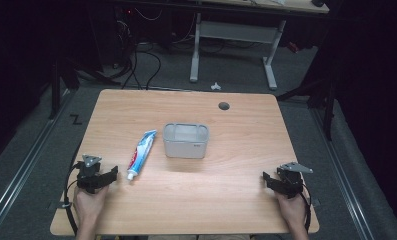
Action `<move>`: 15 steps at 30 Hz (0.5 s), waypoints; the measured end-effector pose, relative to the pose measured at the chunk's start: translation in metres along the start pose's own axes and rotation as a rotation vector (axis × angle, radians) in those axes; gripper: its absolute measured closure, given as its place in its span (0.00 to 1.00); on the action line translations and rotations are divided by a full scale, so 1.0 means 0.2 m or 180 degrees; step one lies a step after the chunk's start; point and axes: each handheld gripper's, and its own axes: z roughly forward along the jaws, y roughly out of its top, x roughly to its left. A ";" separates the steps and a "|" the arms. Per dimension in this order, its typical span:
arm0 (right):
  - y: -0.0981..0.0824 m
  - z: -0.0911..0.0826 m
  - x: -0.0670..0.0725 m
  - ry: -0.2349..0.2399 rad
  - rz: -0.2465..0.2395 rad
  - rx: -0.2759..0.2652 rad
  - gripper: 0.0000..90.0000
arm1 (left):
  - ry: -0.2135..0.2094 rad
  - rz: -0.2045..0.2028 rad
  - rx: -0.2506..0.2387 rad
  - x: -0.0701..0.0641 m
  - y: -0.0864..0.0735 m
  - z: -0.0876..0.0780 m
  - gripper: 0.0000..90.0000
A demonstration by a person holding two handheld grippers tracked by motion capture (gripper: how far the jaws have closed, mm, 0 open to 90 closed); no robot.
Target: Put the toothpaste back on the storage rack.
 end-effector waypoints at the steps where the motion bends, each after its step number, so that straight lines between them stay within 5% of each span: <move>1: 0.00 0.00 0.00 0.0000 0.0000 0.0000 0.42 | 0.0000 0.0000 0.0000 0.00 0.00 0.00 0.36; 15: 0.00 0.00 0.00 0.0000 -0.0009 -0.0001 0.41 | -0.0200 0.0059 0.0055 -0.04 0.06 -0.08 0.41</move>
